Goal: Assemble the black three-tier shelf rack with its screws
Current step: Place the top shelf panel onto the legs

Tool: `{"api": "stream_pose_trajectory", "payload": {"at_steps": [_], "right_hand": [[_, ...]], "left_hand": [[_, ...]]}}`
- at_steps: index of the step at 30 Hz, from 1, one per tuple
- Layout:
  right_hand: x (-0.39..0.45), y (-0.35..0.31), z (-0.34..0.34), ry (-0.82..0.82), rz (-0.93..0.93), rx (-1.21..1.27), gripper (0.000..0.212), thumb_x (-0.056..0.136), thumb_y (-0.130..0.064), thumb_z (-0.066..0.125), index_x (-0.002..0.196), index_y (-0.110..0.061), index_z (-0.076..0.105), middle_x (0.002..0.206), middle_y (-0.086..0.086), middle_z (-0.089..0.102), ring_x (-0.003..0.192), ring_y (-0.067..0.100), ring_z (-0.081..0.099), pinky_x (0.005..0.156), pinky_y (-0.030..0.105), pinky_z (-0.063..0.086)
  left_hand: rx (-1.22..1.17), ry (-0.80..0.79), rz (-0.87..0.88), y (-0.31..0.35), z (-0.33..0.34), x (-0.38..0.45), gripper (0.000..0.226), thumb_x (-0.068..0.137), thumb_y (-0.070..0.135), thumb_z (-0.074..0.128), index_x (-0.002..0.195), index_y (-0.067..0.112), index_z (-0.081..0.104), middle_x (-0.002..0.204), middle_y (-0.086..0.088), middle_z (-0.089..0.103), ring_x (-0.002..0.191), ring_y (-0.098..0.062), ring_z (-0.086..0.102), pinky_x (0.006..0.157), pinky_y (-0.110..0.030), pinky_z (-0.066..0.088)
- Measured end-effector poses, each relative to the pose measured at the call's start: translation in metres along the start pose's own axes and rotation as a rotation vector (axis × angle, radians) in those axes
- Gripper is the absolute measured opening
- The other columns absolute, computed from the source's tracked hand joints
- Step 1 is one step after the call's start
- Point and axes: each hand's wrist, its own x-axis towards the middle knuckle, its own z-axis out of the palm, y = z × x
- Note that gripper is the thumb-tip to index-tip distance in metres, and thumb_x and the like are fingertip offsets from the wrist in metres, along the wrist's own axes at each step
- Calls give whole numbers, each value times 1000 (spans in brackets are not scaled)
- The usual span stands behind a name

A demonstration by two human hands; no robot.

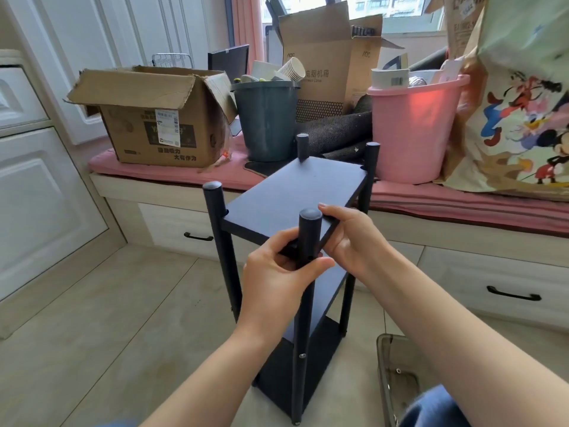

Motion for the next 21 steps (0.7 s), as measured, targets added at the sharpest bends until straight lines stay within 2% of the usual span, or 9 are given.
{"api": "stream_pose_trajectory", "payload": {"at_steps": [2, 4, 6, 8, 10, 12, 14, 16, 21], "right_hand": [[3, -1, 3, -2, 2, -8, 9, 97, -1, 50, 98, 0, 58, 75, 9, 72, 72, 20, 73, 71, 34, 61], [4, -4, 2, -11, 9, 5, 16, 97, 0, 49, 109, 3, 59, 86, 13, 73, 80, 24, 74, 78, 37, 60], [3, -7, 0, -27, 31, 8, 16, 97, 0, 49, 111, 2, 58, 84, 12, 74, 77, 22, 74, 68, 33, 60], [1, -11, -2, -41, 61, 16, 11, 98, -1, 50, 106, 0, 57, 77, 10, 74, 69, 20, 74, 59, 28, 58], [0, -12, -2, -60, 78, 20, 13, 98, -2, 50, 108, 0, 58, 80, 11, 74, 71, 21, 74, 60, 28, 59], [0, -12, -3, -76, 73, 11, 14, 99, -2, 49, 109, 0, 59, 85, 12, 74, 75, 22, 75, 63, 30, 60], [-1, -12, -4, -90, 69, 8, 13, 99, -3, 48, 105, 0, 60, 85, 12, 74, 76, 22, 74, 66, 31, 60], [-2, -13, -5, -94, 81, 18, 11, 100, -5, 48, 103, -1, 59, 82, 11, 74, 74, 22, 74, 64, 31, 60], [-1, -17, -19, 47, 103, 22, 9, 96, -7, 56, 102, -1, 58, 76, 12, 72, 65, 23, 73, 56, 29, 58]], "left_hand": [[20, 37, -11, 2, 3, 0, 47, 71, 22, 90, 112, 32, 71, 92, 11, 76, 90, -10, 74, 86, -23, 59], [29, 38, -50, 1, 2, 3, 75, 65, 29, 91, 132, 40, 59, 114, 15, 71, 101, -8, 72, 91, -24, 58], [16, -36, -93, 0, -3, 7, 102, 64, 28, 94, 141, 60, 35, 139, 27, 47, 103, 0, 70, 85, -7, 51], [-24, -104, -91, -2, -9, 9, 115, 65, 20, 95, 139, 70, 22, 134, 45, 24, 102, -2, 71, 78, 0, 45], [-6, -107, -48, -5, -9, 10, 112, 64, 19, 96, 138, 67, 26, 129, 51, 21, 115, 8, 61, 79, 1, 44], [10, -74, -17, -5, -6, 9, 95, 62, 18, 96, 129, 58, 41, 120, 44, 40, 113, 22, 51, 79, 3, 42], [-7, -42, -14, -9, -3, 9, 78, 62, 11, 96, 118, 41, 51, 105, 34, 58, 103, 11, 63, 76, -1, 47], [-26, -13, -14, -11, 0, 8, 72, 62, 5, 95, 114, 31, 53, 101, 27, 64, 92, 1, 71, 72, -5, 51], [-60, 36, -14, -11, 15, 6, 71, 62, 5, 95, 115, 27, 53, 100, 12, 68, 86, -7, 75, 72, -8, 53]]}}
